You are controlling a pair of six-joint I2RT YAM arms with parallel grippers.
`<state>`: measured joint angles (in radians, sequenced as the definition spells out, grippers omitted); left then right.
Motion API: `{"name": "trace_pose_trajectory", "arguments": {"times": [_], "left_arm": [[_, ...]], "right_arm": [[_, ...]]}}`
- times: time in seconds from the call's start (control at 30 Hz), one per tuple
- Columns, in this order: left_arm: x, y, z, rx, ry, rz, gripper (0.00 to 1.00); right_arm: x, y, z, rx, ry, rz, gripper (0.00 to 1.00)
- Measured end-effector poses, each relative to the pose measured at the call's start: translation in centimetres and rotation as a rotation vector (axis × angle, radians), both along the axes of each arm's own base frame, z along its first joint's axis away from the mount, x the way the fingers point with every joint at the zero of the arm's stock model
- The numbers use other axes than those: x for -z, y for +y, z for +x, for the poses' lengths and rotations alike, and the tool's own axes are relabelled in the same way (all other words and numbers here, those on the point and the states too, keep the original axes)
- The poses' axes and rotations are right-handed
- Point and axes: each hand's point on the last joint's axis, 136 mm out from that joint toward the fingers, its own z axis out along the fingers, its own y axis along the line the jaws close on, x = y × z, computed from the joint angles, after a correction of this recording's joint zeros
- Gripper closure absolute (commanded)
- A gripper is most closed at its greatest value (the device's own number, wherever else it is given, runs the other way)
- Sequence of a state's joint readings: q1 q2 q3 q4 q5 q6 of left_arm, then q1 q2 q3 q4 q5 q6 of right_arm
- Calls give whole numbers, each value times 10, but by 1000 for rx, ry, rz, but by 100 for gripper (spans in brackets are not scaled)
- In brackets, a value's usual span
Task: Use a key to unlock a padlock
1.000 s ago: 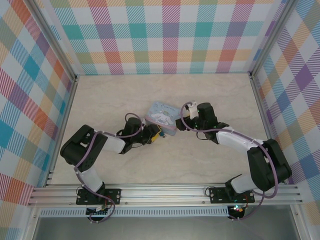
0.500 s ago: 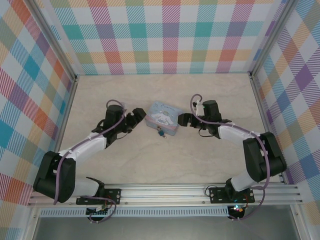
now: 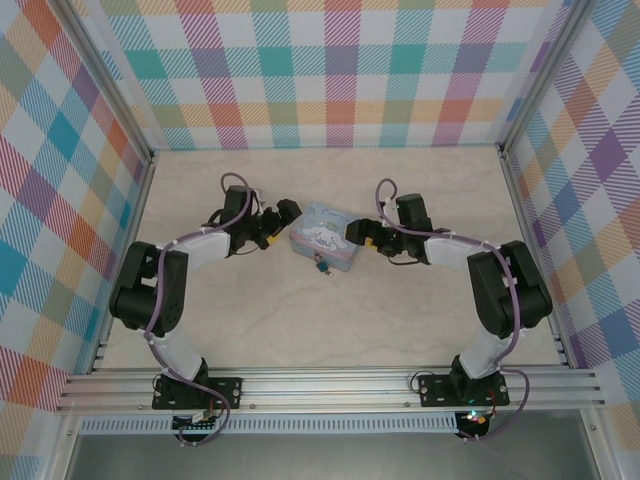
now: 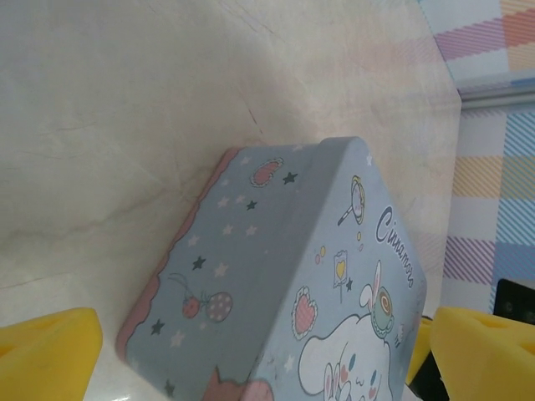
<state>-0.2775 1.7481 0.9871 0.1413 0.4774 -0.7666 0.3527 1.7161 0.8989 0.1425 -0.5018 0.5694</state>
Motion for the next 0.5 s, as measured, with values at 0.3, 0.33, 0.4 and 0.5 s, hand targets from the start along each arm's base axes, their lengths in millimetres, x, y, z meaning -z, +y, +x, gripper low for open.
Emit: {"name": "trace_pose_trajectory", "arguments": {"times": [0.3,0.33,0.4,0.5], "left_arm": [[-9,-34,-2,124,-26,-47,0],[-10,-35,-3,127,-27,-47,0],[-9,-34,-6,126,-26,-41,0],[-8,-30,-18,117,-22,-32,0]], "right_arm": [[-15,14,40,-45,-50,10,6],[-16,14,44,-50,-56,11,6],[-19,18,53,-68,-74,12,6],[-21,25,61,-101,-91,22,5]]}}
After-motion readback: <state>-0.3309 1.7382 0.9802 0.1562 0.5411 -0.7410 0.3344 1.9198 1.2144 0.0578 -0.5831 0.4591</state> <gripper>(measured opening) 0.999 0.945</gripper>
